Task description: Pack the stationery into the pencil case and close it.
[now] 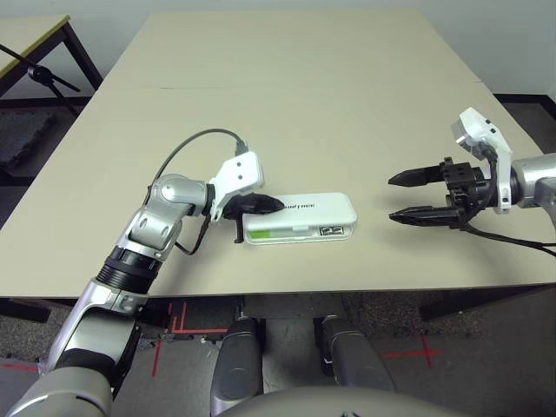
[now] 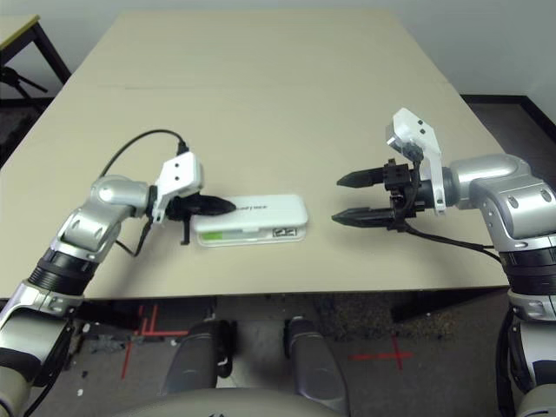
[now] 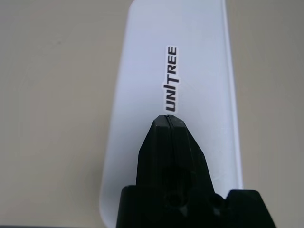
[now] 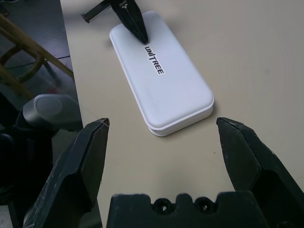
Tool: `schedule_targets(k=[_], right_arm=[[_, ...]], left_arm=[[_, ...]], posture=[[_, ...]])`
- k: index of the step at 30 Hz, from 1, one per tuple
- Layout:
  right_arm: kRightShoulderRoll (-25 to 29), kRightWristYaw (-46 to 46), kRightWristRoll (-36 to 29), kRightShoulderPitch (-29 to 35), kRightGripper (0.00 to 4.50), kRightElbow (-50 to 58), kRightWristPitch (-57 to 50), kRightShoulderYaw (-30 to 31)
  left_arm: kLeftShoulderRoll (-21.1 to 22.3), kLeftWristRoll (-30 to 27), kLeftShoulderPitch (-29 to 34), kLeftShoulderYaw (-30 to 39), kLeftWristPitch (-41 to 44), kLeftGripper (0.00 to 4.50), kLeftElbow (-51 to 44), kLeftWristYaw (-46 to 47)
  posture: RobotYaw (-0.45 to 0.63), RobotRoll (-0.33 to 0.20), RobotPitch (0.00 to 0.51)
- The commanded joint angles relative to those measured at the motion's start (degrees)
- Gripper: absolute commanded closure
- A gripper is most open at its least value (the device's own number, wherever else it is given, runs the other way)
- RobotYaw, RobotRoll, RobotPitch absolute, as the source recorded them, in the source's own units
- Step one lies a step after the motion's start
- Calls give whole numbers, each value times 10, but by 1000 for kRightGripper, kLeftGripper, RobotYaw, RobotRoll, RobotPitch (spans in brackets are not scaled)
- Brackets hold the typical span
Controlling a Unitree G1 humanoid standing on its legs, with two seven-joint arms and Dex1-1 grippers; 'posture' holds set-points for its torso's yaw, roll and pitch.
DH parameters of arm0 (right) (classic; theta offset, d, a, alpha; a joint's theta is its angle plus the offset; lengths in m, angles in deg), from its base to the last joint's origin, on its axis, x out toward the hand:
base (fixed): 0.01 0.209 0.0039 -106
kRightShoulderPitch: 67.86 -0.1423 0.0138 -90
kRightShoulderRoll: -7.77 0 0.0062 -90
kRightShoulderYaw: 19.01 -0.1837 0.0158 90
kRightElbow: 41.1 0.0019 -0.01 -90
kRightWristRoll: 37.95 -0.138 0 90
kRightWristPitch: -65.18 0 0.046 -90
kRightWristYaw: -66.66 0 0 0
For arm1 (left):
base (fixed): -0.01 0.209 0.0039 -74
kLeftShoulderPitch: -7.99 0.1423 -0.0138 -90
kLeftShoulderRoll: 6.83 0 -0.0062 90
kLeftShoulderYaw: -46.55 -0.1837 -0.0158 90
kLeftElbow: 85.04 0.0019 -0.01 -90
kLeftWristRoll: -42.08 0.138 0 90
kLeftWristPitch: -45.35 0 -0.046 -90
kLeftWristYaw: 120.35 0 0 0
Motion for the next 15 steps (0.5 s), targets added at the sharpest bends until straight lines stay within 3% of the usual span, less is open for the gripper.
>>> schedule_targets(k=[1, 5, 9, 12, 15], right_arm=[[0, -2, -1, 8, 0, 11, 2, 7], [-2, -7, 0, 10, 0, 11, 5, 4], [-14, -25, 3, 6, 0, 0, 17, -3], [-40, -53, 0, -5, 0, -19, 33, -19], [-78, -97, -2, -23, 0, -49, 62, -44]], left_arm=[[6, 31, 5, -22, -3, 4456, 32, 1], [0, 23, 7, -11, -5, 4456, 32, 8], [-39, -41, 0, 58, 14, 4456, 17, 51], [-61, -88, -5, 117, 28, 3607, 11, 81], [-71, -134, -11, 177, 51, 2437, 5, 113]], posture=[[-39, 0, 118], [-43, 0, 117], [-41, 0, 115], [-40, 0, 114], [-33, 0, 113]])
